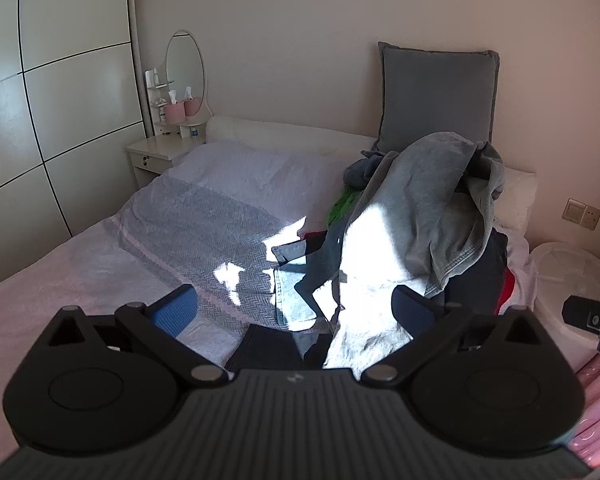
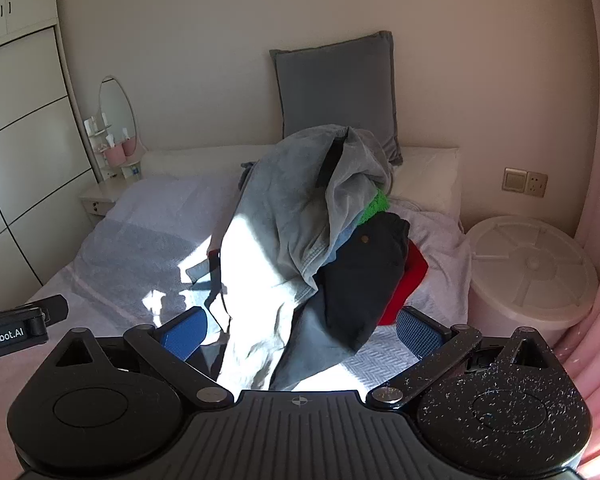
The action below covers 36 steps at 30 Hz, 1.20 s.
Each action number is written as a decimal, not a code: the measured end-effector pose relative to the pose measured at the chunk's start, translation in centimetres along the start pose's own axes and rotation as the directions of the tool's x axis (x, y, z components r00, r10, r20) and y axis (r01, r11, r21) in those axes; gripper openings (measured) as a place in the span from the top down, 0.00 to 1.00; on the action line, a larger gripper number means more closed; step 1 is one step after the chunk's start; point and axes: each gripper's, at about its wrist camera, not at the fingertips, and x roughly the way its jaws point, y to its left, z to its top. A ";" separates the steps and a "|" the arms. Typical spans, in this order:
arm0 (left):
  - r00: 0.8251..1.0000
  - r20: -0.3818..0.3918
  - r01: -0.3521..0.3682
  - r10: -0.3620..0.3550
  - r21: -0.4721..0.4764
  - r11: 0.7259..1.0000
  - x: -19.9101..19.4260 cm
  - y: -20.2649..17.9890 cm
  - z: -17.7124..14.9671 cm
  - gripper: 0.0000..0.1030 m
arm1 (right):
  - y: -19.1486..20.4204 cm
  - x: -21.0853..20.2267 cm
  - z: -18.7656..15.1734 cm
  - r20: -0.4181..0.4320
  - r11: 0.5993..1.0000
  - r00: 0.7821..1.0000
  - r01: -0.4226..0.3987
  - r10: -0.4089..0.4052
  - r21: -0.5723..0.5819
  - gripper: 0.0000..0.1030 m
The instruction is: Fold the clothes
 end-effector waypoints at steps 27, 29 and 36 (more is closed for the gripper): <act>0.991 -0.113 0.074 -0.070 0.034 0.997 20.0 -9.1 4.9 0.09 | -9.1 16.6 8.0 -0.053 0.995 0.997 -0.050 0.055 0.083 0.09; 0.987 -0.129 0.101 -0.095 0.036 0.994 21.8 -9.9 5.0 0.16 | -9.5 17.9 8.5 -0.061 0.994 0.996 -0.061 0.067 0.089 0.24; 0.971 -0.173 0.178 -0.164 0.064 0.982 27.5 -12.7 4.6 0.32 | -9.7 22.6 9.7 -0.090 0.991 0.990 -0.105 0.112 0.081 0.24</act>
